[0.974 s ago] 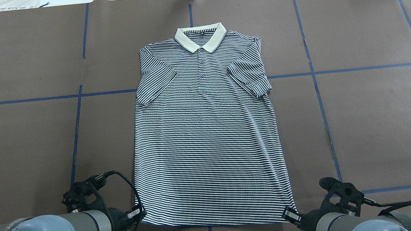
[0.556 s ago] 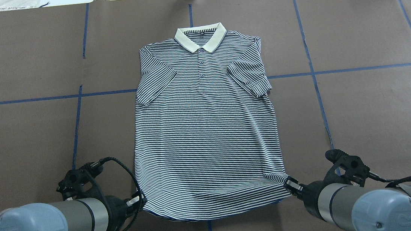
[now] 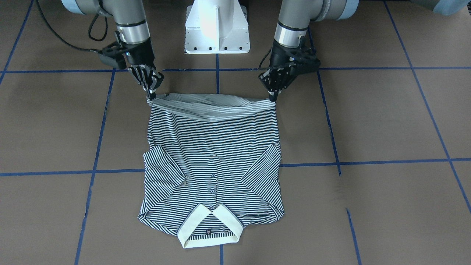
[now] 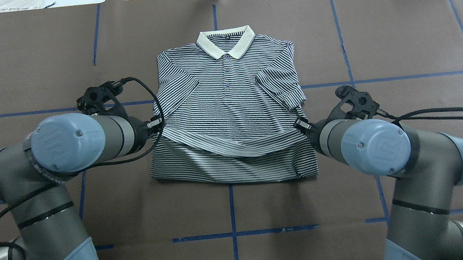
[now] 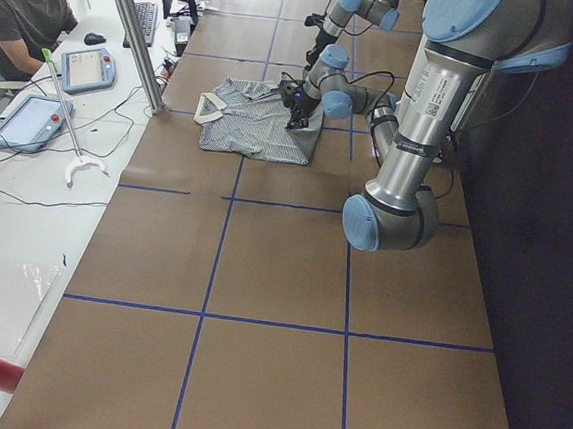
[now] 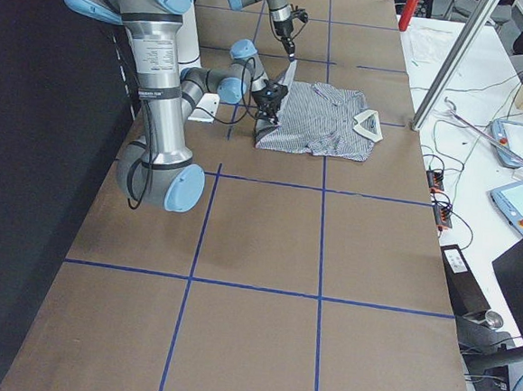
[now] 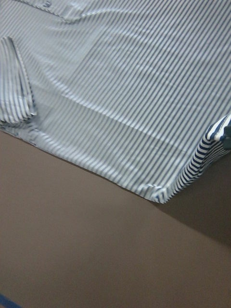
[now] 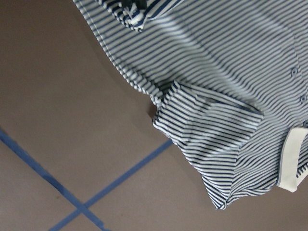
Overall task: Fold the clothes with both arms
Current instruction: 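Lift the hem with both grippers and fold it toward the collar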
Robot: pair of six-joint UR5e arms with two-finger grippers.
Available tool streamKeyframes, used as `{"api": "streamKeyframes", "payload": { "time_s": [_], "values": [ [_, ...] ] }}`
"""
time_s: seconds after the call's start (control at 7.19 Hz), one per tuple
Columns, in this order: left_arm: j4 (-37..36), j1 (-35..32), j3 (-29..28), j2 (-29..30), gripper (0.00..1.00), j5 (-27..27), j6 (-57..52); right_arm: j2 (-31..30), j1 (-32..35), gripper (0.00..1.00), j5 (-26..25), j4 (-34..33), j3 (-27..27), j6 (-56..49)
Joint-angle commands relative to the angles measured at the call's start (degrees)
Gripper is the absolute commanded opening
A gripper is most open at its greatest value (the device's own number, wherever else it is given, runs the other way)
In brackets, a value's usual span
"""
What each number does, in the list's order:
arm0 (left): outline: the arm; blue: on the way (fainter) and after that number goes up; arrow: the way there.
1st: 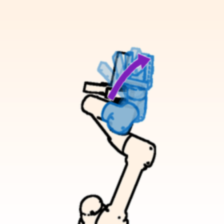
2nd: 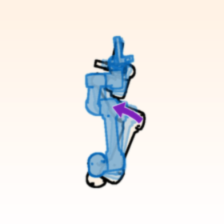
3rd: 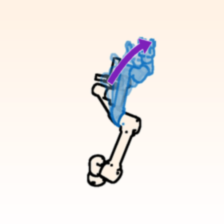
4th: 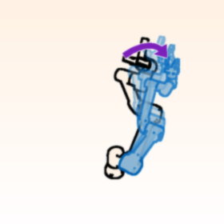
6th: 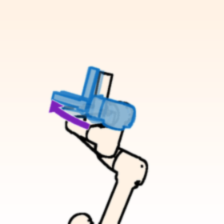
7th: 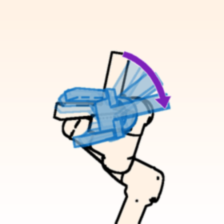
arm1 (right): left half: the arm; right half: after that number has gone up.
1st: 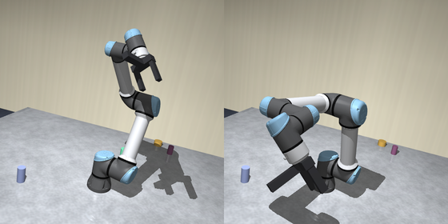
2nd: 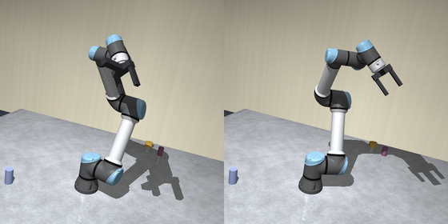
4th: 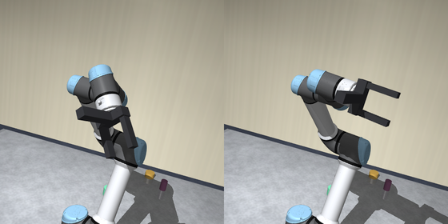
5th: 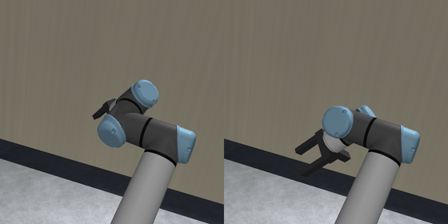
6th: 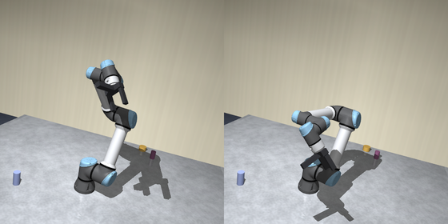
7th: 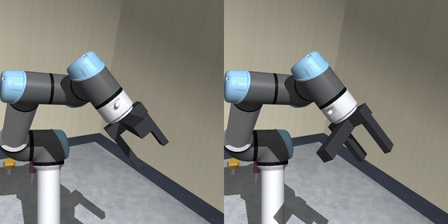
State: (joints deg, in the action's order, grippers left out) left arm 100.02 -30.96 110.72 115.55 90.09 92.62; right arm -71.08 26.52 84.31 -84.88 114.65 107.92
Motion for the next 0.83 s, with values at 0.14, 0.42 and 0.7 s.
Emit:
{"api": "streamKeyframes", "payload": {
  "time_s": [0.14,0.42,0.7],
  "values": [
    [14.12,-7.96,-22.40,8.96,0.00,-0.09,-3.15,11.20,13.01,0.00,5.60,0.41,-18.71,-10.69],
    [19.13,-9.46,-29.83,11.27,0.00,-0.18,-3.85,19.55,15.57,0.00,5.60,4.95,-32.86,-11.93],
    [23.72,-9.99,-36.43,13.90,0.00,-1.49,-5.79,21.85,16.37,0.00,5.60,10.25,-40.27,-13.08]
  ]
}}
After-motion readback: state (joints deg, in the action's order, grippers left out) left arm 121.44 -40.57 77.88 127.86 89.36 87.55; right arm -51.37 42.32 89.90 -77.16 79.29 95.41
